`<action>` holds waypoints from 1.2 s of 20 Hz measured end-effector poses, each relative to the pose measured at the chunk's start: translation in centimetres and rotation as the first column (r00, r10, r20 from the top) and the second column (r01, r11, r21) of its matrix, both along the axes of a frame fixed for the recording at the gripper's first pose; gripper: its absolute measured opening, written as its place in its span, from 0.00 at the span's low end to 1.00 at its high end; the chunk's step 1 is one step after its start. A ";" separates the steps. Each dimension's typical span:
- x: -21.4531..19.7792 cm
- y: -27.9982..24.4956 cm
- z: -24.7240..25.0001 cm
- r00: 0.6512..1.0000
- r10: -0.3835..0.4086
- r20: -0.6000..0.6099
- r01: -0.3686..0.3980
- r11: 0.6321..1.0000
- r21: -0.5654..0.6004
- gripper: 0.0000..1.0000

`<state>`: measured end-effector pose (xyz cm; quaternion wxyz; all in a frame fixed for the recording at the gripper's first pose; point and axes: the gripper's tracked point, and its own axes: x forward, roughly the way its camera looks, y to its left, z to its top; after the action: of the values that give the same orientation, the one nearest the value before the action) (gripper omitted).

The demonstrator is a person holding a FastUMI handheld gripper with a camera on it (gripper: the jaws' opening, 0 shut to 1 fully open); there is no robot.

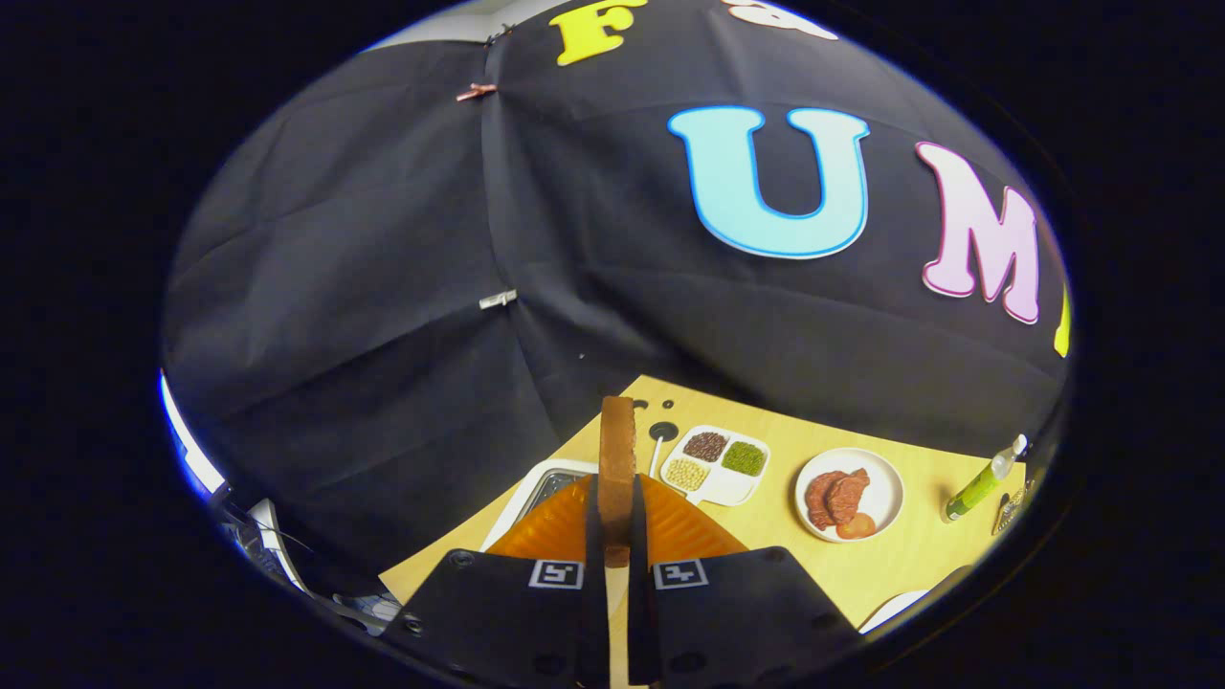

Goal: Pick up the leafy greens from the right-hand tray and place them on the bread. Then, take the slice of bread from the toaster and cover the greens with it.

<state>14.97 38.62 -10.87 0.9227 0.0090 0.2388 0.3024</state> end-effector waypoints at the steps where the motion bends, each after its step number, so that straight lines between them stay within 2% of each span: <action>1: -0.1 -1.0 0.6 1.000 -0.007 0.003 0.007 1.000 0.010 0.12; 5: -1.6 -5.1 1.2 0.999 -0.029 -0.040 0.031 0.997 0.067 0.12; 7: -2.1 -7.6 0.1 0.998 -0.035 -0.051 0.038 0.998 0.054 0.12; 12: -4.7 -11.8 -6.2 0.983 -0.044 -0.180 0.051 0.998 0.040 0.12; 18: -6.9 -14.6 -13.5 0.945 -0.063 -0.322 0.086 0.995 0.058 0.12; 24: -7.9 -16.4 -18.8 0.921 -0.051 -0.387 0.077 0.996 0.052 0.12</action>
<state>7.05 22.25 -29.67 0.8665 0.1064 0.4048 0.2720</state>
